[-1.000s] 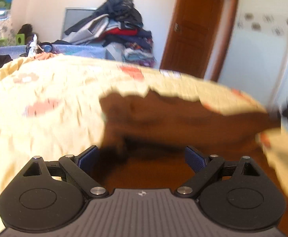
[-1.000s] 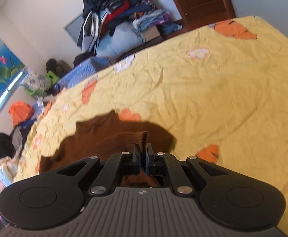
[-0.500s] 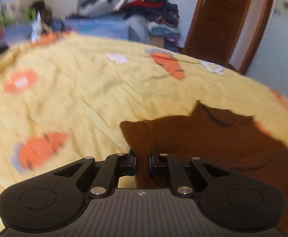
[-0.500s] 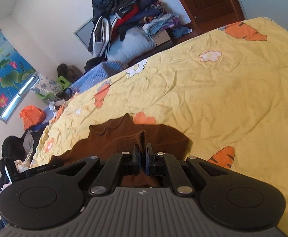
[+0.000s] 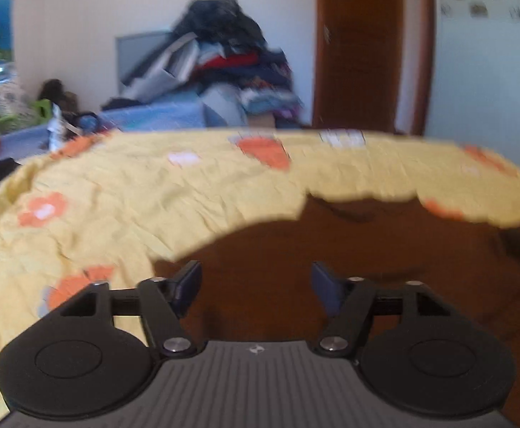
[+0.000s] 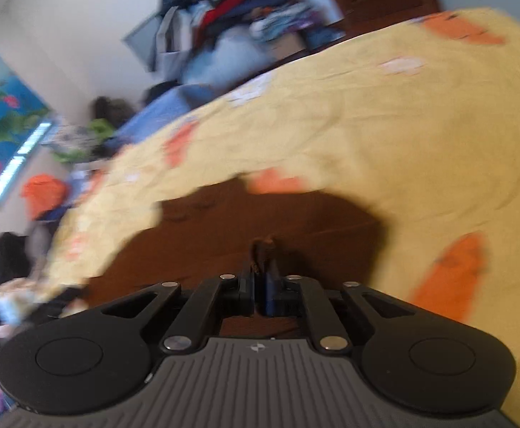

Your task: Fold small clothes

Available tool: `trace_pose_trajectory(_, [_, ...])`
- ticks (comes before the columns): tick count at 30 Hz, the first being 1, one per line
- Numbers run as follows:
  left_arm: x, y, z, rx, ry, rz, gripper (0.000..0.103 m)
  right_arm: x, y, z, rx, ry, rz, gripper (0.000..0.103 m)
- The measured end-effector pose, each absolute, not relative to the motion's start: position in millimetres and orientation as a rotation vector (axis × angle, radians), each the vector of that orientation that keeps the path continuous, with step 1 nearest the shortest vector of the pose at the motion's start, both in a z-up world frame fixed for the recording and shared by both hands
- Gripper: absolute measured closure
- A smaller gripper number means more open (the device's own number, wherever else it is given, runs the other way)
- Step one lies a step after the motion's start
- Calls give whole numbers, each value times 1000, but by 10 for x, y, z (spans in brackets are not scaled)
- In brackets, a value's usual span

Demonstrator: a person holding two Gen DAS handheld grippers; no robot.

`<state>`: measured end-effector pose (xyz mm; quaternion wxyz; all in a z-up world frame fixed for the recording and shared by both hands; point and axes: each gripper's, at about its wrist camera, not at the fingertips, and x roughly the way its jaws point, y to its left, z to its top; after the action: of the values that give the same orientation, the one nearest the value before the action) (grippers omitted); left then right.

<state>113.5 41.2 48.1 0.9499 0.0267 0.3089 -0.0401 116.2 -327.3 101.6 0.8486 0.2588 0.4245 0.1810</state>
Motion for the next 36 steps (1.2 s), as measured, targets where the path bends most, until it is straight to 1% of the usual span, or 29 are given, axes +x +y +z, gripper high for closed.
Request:
trace_pose_trajectory(1, [1206, 382, 340, 91, 689, -68, 33, 1153, -3176, 1042, 553, 900, 427, 77])
trace_pose_trajectory(2, [1257, 394, 205, 115, 738, -47, 33, 1146, -3114, 1076, 545, 894, 450, 59])
trace_pose_trajectory(3, [1194, 476, 158, 81, 694, -57, 32, 1129, -3100, 1108, 536, 880, 437, 55])
trace_pose_trajectory(8, [1085, 636, 141, 71, 697, -29, 19, 1133, -3447, 1132, 642, 834, 388, 55])
trace_pose_trajectory(9, [1073, 644, 111, 65, 693, -27, 19, 1150, -3483, 1108, 629, 838, 359, 55])
trace_pose_trajectory(13, [1058, 656, 113, 11, 686, -5, 18, 1221, -3358, 922, 504, 884, 321, 55])
trace_pose_trajectory(16, [978, 532, 179, 70, 634, -23, 19, 1186, -2995, 732, 331, 904, 289, 55])
trace_pose_trajectory(18, [1036, 504, 90, 122, 676, -23, 17, 1213, -2813, 618, 182, 920, 269, 55])
trace_pose_trajectory(20, [1123, 688, 81, 13, 713, -58, 15, 1190, -2691, 532, 67, 894, 249, 53])
trace_pose_trajectory(21, [1172, 758, 76, -18, 735, -56, 11, 1157, -2687, 503, 26, 876, 262, 53])
trace_pose_trajectory(22, [1189, 765, 84, 2, 743, -43, 8, 1137, -2702, 499, 17, 870, 271, 53])
trace_pose_trajectory(24, [1176, 760, 173, 15, 763, -38, 8, 1146, -2726, 604, 36, 897, 272, 52])
trace_pose_trajectory(25, [1143, 776, 238, -12, 763, -48, 10, 1119, -2786, 668, 81, 896, 273, 50])
trace_pose_trajectory(27, [1053, 814, 359, -78, 722, -81, 9, 1020, -2917, 822, 184, 818, 290, 40])
trace_pose_trajectory(28, [1049, 816, 400, -89, 713, -78, 9, 988, -2978, 864, 215, 774, 278, 27])
trace_pose_trajectory(29, [1071, 806, 412, -81, 715, -60, 9, 984, -3029, 884, 228, 743, 244, 20])
trace_pose_trajectory(31, [1150, 806, 367, -55, 734, -13, 9, 1041, -3164, 851, 230, 733, 154, 20])
trace_pose_trajectory(33, [1237, 864, 274, -76, 785, 32, 9, 1154, -3293, 729, 252, 784, 77, 23])
trace_pose_trajectory(35, [1268, 911, 135, -94, 813, 42, 7, 1242, -3389, 556, 306, 857, 62, 44])
trace_pose_trajectory(36, [1230, 879, 85, -50, 772, 48, 6, 1214, -3380, 518, 289, 834, 77, 50])
